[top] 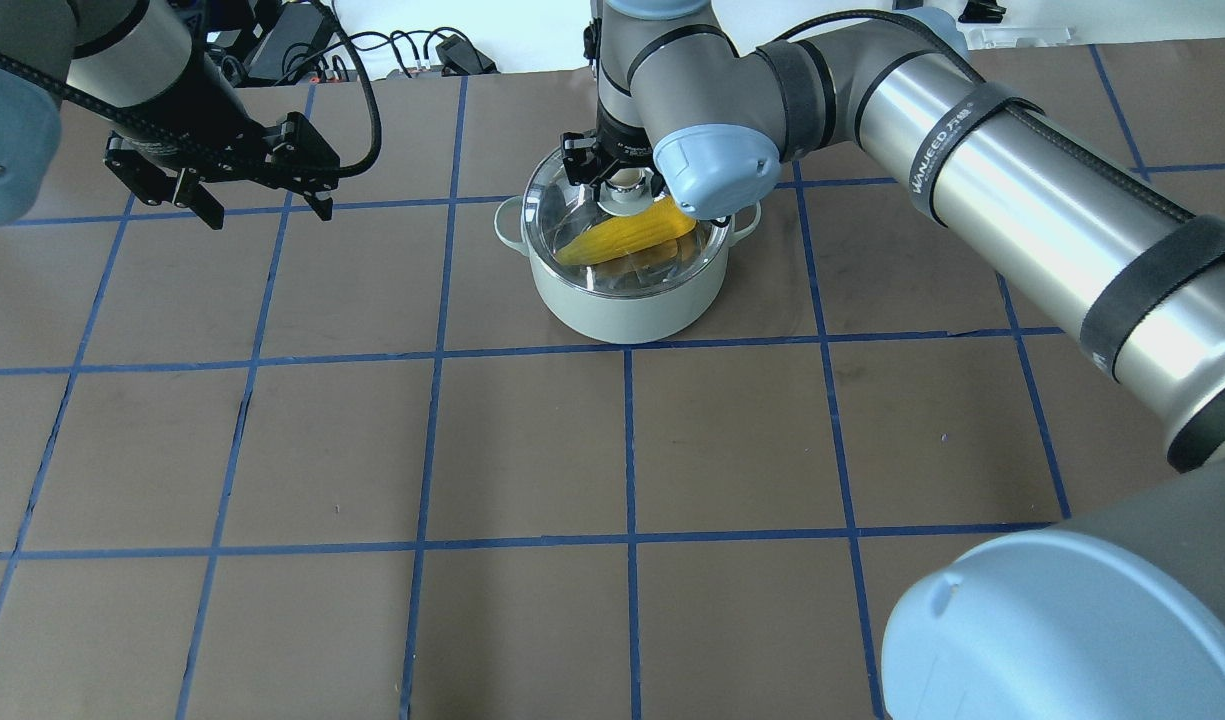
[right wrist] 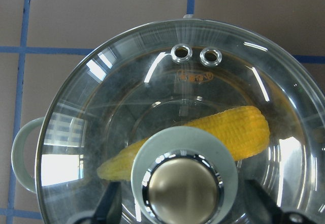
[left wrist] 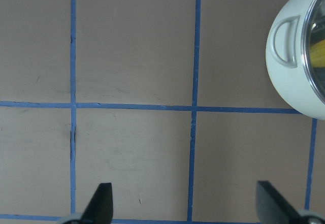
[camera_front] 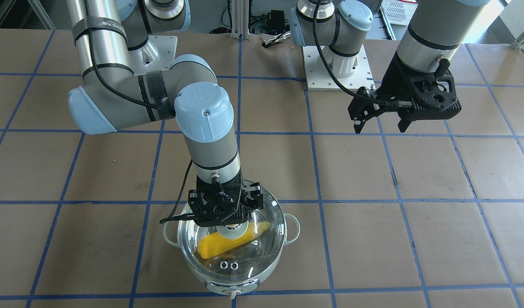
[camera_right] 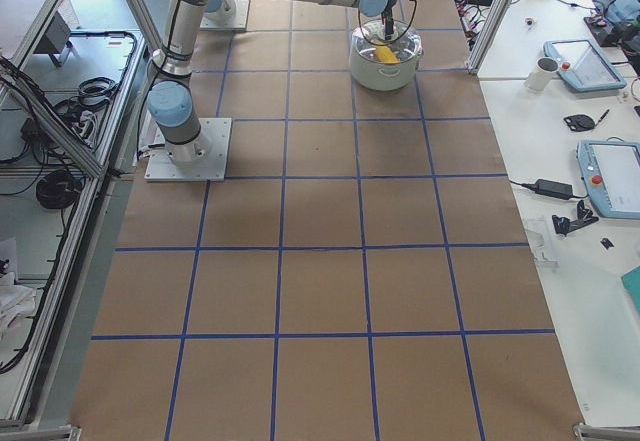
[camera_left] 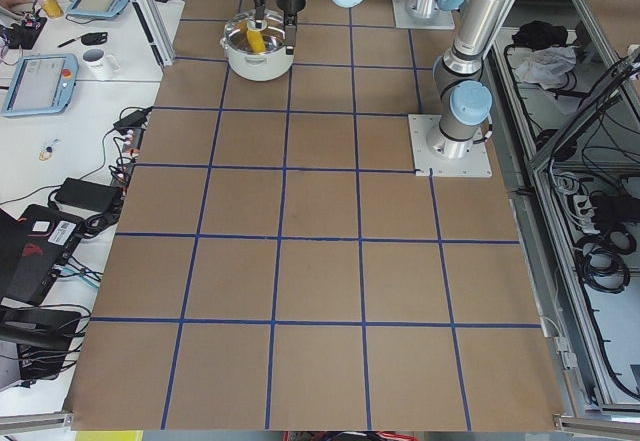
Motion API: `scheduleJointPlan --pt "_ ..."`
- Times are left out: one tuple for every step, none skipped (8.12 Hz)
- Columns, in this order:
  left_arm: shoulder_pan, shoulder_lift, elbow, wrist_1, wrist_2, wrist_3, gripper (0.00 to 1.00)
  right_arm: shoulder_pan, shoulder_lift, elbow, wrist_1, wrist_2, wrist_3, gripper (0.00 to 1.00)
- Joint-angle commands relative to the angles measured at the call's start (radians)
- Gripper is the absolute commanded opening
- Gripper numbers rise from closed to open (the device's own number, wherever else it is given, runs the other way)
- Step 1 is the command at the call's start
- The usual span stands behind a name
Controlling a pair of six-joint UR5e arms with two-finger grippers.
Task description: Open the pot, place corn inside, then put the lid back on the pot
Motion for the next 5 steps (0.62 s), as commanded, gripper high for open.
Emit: scheduleJointPlan --pt "0.0 0.0 0.001 -0.001 0.003 0.0 1.0 -0.014 -0.066 -0.009 0.032 0.014 -0.006 1.0" --pt "0.0 0.0 -0.001 -0.002 0.003 0.0 1.0 -0.029 -0.119 -0.008 0.107 0.012 -0.029 1.0" --pt "0.0 0.0 -0.001 -0.001 0.002 0.0 1.0 -0.07 -0.202 0.023 0.194 0.012 -0.074 1.0" --pt "0.0 0.0 -0.001 -0.002 0.003 0.0 1.0 -0.121 -0.298 0.079 0.259 0.02 -0.088 1.0" --pt "0.0 0.0 -0.001 -0.002 0.003 0.0 1.0 -0.164 -0.397 0.13 0.314 0.018 -0.105 1.0"
